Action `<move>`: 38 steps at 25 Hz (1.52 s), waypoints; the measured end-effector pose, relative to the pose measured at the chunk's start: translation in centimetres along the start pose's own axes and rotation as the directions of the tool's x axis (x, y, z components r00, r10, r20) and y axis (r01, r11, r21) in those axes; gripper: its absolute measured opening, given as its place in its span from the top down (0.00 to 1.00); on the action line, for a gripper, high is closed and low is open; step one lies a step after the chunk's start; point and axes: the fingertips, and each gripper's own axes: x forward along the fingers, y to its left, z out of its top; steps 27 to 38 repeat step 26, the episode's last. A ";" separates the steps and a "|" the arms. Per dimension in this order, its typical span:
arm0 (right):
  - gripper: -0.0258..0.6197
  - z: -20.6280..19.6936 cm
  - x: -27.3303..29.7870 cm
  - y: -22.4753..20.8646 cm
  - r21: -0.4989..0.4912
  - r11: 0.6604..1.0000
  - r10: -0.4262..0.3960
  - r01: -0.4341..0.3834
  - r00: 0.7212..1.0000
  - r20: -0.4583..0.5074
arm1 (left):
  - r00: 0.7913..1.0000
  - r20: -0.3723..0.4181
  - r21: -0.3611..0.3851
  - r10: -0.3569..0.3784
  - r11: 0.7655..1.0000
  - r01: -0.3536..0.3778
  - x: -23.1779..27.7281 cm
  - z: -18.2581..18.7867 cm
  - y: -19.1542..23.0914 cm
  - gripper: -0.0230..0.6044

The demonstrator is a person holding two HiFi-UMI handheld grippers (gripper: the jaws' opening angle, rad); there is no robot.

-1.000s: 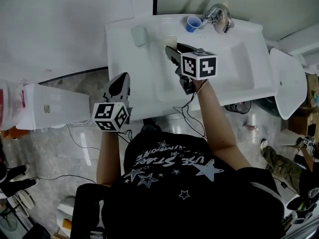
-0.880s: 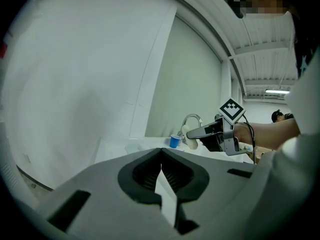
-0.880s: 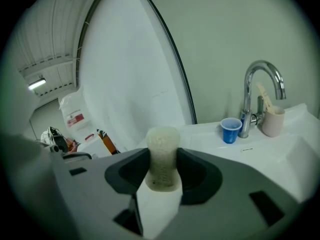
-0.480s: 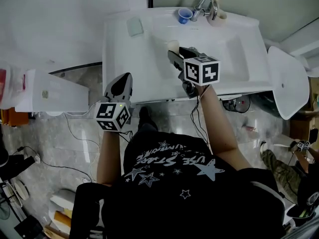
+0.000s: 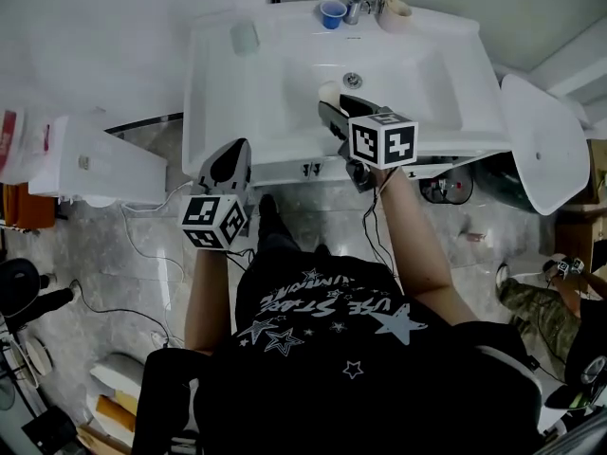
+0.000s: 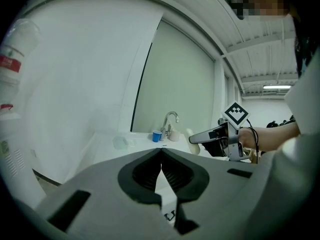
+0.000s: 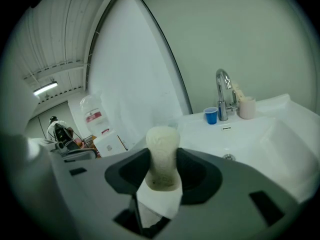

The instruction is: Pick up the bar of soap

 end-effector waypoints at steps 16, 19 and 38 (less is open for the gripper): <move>0.68 -5.6 -7.3 0.9 0.007 1.000 0.027 -0.027 1.000 0.005 | 1.000 0.003 0.001 0.023 1.000 -0.023 -5.5 -3.2 -6.5 0.95; 0.68 -6.4 -7.8 1.1 0.006 0.999 0.034 -0.034 0.999 0.004 | 1.000 0.002 -0.001 0.030 1.000 -0.030 -6.3 -3.8 -7.1 0.95; 0.68 -7.4 -9.3 1.6 0.013 0.999 0.039 -0.039 0.999 0.004 | 0.999 -0.004 -0.009 0.037 0.999 -0.037 -7.8 -4.6 -8.3 0.95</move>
